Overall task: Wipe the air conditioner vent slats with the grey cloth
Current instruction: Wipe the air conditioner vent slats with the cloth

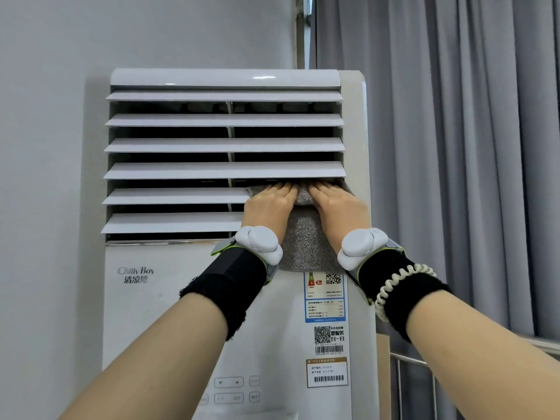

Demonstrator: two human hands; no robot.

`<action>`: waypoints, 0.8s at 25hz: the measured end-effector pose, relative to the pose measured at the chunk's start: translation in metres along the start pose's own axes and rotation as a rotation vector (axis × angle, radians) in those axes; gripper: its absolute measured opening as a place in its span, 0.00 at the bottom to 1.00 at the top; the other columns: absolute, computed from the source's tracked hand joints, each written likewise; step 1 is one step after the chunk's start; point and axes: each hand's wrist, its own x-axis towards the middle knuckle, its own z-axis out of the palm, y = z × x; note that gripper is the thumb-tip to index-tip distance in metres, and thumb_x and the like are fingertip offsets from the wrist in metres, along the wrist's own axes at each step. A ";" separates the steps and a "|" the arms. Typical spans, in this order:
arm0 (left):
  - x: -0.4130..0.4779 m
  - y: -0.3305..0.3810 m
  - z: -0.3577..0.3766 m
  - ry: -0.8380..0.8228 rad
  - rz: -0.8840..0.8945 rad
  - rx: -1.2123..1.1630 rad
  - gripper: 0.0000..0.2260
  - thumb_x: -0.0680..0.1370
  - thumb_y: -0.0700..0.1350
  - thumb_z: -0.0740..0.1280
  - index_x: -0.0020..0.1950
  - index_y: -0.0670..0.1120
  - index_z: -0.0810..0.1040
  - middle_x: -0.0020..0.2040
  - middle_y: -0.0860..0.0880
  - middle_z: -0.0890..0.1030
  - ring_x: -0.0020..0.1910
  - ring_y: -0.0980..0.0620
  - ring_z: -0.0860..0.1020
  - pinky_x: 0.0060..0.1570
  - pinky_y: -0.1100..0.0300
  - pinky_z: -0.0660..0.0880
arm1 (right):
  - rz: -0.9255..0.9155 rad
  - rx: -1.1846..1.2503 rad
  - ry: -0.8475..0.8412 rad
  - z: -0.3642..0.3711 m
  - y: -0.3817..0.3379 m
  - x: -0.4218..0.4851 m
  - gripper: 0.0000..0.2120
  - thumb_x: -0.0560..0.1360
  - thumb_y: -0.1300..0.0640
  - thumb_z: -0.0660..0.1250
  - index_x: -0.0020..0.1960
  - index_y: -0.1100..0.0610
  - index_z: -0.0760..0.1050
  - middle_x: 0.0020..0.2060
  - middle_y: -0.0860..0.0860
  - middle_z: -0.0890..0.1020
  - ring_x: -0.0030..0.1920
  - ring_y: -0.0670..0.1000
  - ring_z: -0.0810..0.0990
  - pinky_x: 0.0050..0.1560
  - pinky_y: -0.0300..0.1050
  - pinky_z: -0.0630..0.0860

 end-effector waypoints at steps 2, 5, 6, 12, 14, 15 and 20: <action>-0.002 -0.004 0.000 0.030 0.024 -0.016 0.13 0.62 0.40 0.77 0.45 0.49 0.84 0.41 0.55 0.87 0.40 0.56 0.84 0.27 0.67 0.76 | 0.049 0.106 -0.081 -0.004 0.002 -0.002 0.15 0.75 0.68 0.64 0.61 0.61 0.76 0.60 0.56 0.81 0.63 0.55 0.77 0.61 0.45 0.74; -0.004 -0.015 -0.001 0.096 0.057 -0.018 0.12 0.68 0.36 0.68 0.48 0.46 0.84 0.44 0.50 0.87 0.41 0.52 0.85 0.25 0.64 0.76 | 0.057 0.125 -0.079 -0.007 0.005 -0.005 0.16 0.79 0.66 0.58 0.64 0.59 0.73 0.65 0.55 0.77 0.67 0.53 0.73 0.66 0.45 0.69; -0.004 -0.019 -0.002 0.079 0.047 -0.020 0.13 0.69 0.35 0.67 0.51 0.45 0.83 0.46 0.49 0.86 0.42 0.50 0.85 0.27 0.62 0.77 | 0.057 0.097 -0.087 -0.008 0.003 -0.003 0.16 0.79 0.65 0.57 0.65 0.59 0.73 0.64 0.54 0.78 0.67 0.53 0.73 0.65 0.44 0.68; 0.004 -0.023 0.004 -0.136 -0.042 -0.034 0.16 0.79 0.38 0.56 0.66 0.48 0.69 0.59 0.49 0.79 0.58 0.45 0.77 0.42 0.53 0.74 | 0.145 -0.054 -0.217 -0.009 -0.017 0.016 0.12 0.77 0.65 0.57 0.56 0.57 0.73 0.54 0.54 0.81 0.57 0.56 0.77 0.50 0.48 0.75; 0.002 -0.027 0.001 -0.127 -0.043 -0.031 0.16 0.79 0.38 0.56 0.66 0.48 0.69 0.60 0.49 0.79 0.57 0.45 0.77 0.42 0.53 0.74 | 0.140 -0.052 -0.203 -0.009 -0.024 0.016 0.11 0.77 0.65 0.57 0.55 0.57 0.73 0.53 0.54 0.81 0.57 0.56 0.78 0.50 0.48 0.75; 0.000 -0.032 0.000 -0.120 -0.042 -0.036 0.16 0.79 0.38 0.56 0.66 0.48 0.70 0.60 0.48 0.79 0.57 0.44 0.77 0.42 0.52 0.75 | 0.130 -0.051 -0.196 -0.009 -0.029 0.016 0.11 0.77 0.65 0.56 0.56 0.57 0.74 0.53 0.53 0.81 0.57 0.56 0.78 0.50 0.48 0.75; -0.017 -0.060 -0.014 -0.129 -0.079 -0.061 0.15 0.79 0.38 0.57 0.63 0.47 0.73 0.60 0.47 0.80 0.56 0.45 0.79 0.45 0.51 0.77 | 0.086 -0.053 -0.194 -0.008 -0.059 0.020 0.12 0.78 0.62 0.56 0.56 0.53 0.75 0.53 0.52 0.82 0.54 0.57 0.79 0.41 0.46 0.70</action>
